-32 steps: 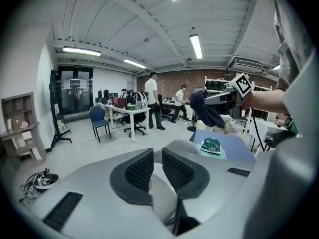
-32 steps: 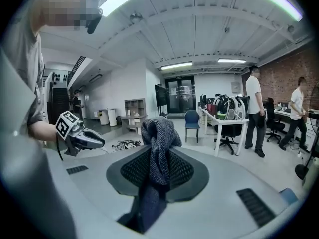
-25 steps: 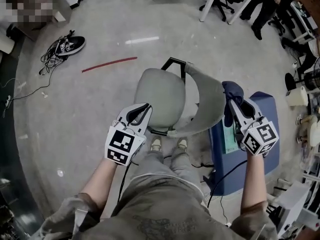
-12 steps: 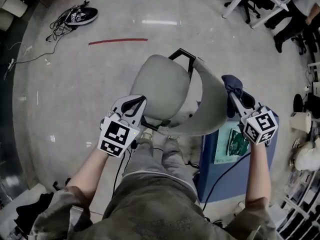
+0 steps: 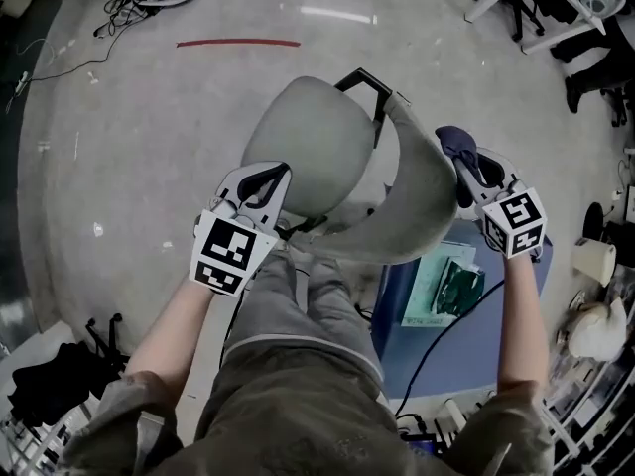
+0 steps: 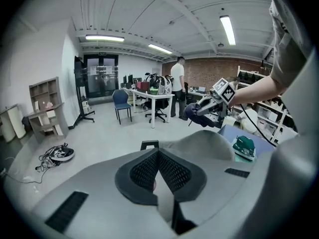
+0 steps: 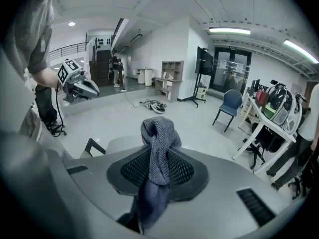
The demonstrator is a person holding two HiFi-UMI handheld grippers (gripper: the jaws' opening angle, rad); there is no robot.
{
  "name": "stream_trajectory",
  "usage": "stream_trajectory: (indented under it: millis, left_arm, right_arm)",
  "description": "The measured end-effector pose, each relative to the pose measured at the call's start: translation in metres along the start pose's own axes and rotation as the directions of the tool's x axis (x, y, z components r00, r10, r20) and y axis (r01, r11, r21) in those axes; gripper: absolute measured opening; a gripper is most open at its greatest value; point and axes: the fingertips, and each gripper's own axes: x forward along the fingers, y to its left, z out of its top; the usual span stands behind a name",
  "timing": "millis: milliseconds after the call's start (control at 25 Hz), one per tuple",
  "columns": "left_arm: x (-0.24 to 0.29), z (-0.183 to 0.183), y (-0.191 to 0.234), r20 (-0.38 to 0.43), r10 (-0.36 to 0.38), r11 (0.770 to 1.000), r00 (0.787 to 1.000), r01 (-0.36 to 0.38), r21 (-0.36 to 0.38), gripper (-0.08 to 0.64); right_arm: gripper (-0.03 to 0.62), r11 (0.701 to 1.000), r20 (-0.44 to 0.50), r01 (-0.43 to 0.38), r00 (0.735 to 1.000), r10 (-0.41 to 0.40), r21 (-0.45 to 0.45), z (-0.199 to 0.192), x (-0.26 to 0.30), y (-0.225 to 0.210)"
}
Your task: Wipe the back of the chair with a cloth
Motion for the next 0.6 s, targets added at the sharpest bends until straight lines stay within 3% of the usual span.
stream_trajectory:
  millis: [320, 600]
  left_arm:
    - [0.027, -0.022, -0.005, -0.034, 0.001, 1.0, 0.999, -0.002, -0.023, 0.015]
    - [0.036, -0.047, -0.015, -0.058, -0.019, 0.998, 0.998, 0.016, -0.057, 0.017]
  right_arm:
    - [0.098, 0.99, -0.153, -0.12, 0.982, 0.108, -0.075, -0.045, 0.038, 0.007]
    - [0.098, 0.95, -0.371, -0.268, 0.908, 0.193, -0.162, -0.088, 0.051, 0.052]
